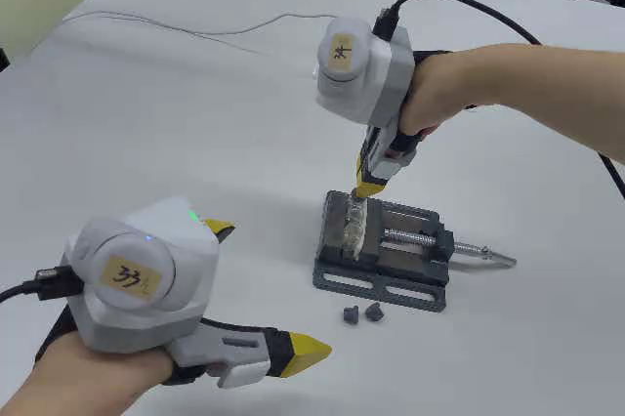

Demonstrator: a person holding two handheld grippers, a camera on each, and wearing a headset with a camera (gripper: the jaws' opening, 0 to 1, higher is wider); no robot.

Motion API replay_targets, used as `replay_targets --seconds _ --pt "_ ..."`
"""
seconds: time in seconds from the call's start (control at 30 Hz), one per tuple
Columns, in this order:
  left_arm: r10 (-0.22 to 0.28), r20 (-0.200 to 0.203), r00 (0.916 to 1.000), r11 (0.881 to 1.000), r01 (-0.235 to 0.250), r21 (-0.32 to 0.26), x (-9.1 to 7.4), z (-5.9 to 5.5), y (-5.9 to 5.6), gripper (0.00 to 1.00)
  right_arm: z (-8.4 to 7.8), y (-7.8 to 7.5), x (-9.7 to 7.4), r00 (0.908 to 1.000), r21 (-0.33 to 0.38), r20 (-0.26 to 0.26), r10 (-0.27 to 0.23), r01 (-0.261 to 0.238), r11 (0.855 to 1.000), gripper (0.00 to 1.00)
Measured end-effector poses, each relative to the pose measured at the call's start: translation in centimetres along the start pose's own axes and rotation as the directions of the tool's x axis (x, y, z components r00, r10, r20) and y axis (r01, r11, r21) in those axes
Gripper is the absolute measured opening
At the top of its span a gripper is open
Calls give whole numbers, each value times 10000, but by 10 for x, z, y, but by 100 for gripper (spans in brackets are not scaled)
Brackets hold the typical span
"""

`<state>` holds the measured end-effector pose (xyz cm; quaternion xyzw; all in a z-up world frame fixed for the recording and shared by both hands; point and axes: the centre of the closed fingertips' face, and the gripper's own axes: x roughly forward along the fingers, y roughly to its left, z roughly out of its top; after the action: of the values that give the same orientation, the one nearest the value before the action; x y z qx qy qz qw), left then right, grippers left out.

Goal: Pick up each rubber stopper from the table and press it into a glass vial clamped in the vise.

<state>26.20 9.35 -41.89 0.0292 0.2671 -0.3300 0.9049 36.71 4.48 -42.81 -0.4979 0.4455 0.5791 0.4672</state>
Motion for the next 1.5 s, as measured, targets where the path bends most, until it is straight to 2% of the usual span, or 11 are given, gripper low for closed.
replay_targets --seconds 0.27,0.4,0.53,0.77,0.8,0.87,0.97,1.1,1.3,1.4,1.5 --pt "-10 13 10000 10000 9 32 0 1 -4 96 -1 1 -1 9961 212 702 -541 527 9984 0" --pt "-23 -3 10000 10000 23 28 0 0 -6 96 0 1 -1 9922 461 1048 -676 631 9969 0" --pt "-32 -17 10000 10000 32 29 0 0 -6 96 0 0 -1 9880 402 1311 -814 767 9962 0" --pt "-34 -36 10000 10000 34 27 0 -1 -7 96 -2 -11 0 9808 753 1649 -1039 925 9929 0" --pt "-42 -47 10000 10000 42 19 0 -2 -8 96 -3 -14 -1 9780 811 1671 -1251 1129 9903 2" --pt "-54 -48 10000 10000 54 7 0 -2 -8 96 -7 -7 -2 9815 762 1633 -997 882 9932 9" --pt "-67 -71 10000 10000 67 4 0 -3 -8 96 -11 -1 -3 9808 765 1732 -902 780 9940 17" --pt "-73 -68 10000 10000 73 3 1 -2 -8 96 -14 5 -4 9711 1135 2191 -943 706 9910 25" --pt "-82 -65 9999 10000 82 -34 1 -3 -8 96 -15 7 2 9694 1067 2290 -886 655 9921 45" --pt "-70 -84 9999 10000 70 -49 0 -4 -7 96 -16 13 1 9641 1187 2494 -910 628 9909 57" --pt "-59 -78 10000 10000 58 -27 -1 -4 -7 96 -21 21 4 9605 1248 2597 -1003 696 9897 64"
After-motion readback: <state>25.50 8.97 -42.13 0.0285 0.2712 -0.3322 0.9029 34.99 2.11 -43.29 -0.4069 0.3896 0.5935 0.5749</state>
